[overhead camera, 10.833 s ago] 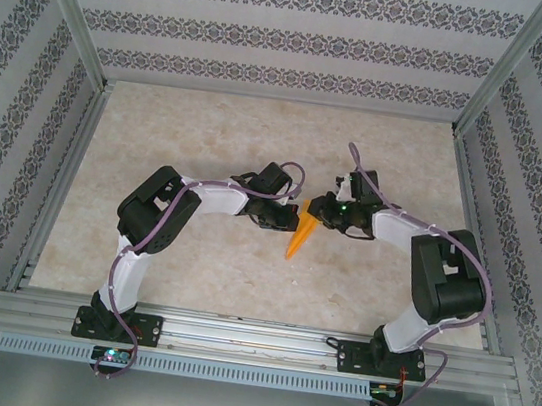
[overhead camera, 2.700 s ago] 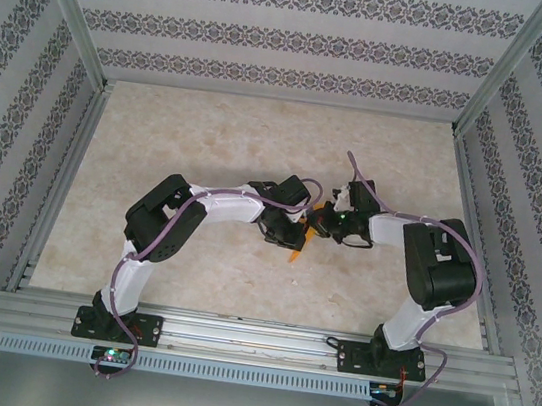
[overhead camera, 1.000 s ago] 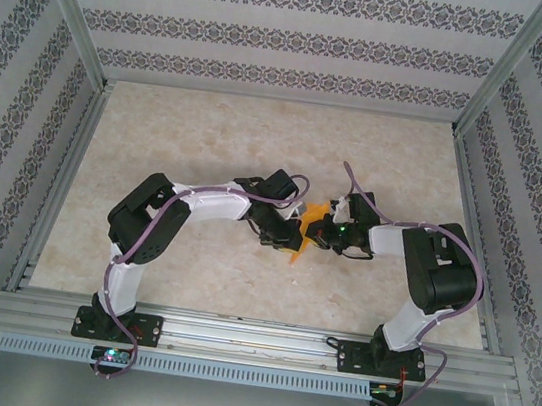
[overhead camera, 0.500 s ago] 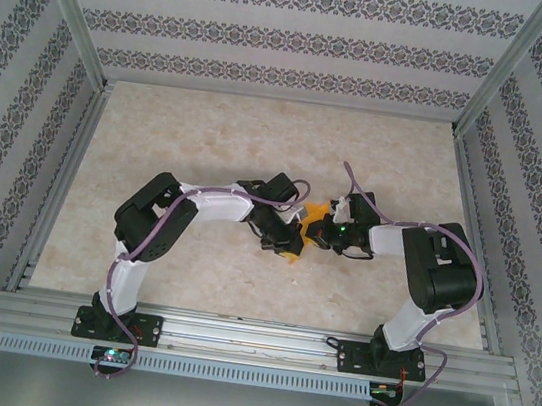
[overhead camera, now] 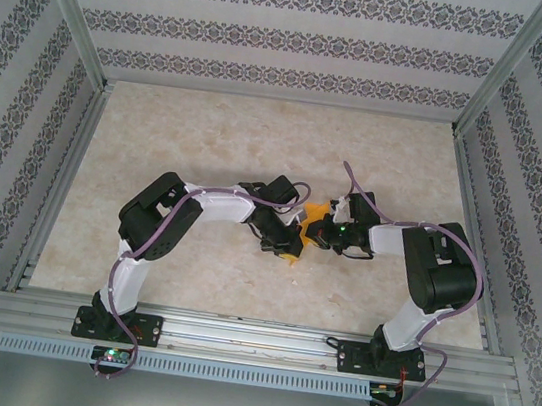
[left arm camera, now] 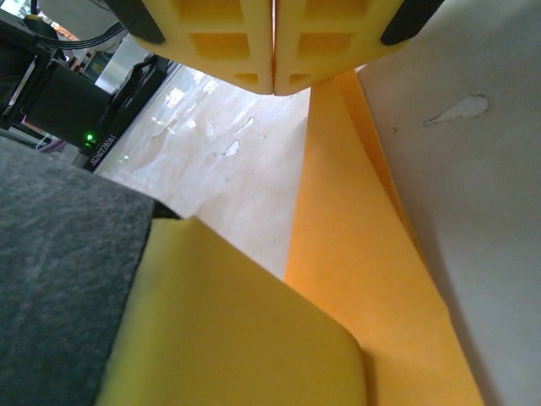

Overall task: Fold a paper plane with a square sheet of paper (fold left side to right side)
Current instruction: Fold the wing for the fifth time at the center of the table.

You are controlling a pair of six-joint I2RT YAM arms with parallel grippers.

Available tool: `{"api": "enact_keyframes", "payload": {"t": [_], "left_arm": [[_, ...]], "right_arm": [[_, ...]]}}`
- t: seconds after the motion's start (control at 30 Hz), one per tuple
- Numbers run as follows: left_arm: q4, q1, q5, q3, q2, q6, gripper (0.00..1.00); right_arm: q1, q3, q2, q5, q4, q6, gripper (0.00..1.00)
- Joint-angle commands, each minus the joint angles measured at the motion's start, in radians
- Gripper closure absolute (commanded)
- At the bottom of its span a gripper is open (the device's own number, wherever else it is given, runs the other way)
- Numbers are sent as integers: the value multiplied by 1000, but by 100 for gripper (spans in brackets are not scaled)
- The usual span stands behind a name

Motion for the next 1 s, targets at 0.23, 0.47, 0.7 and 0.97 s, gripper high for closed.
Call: {"api": "enact_keyframes", "payload": {"t": [0.23,0.47,0.7,0.97], "left_arm": [[28,1,-15,-31,25,1,91],[26,1,-19,-36,28,3,91],[32,1,-15,-44,35,1,90],[48,-6,-13,-59,41,-5,90]], "right_arm": [[14,-43,99,138,-147,-46,100],[14,-42,103,142,-155,-51,100],[13,-40,107,144,-158,-53,100],[13,-39,110,147,-162,-53,100]]}}
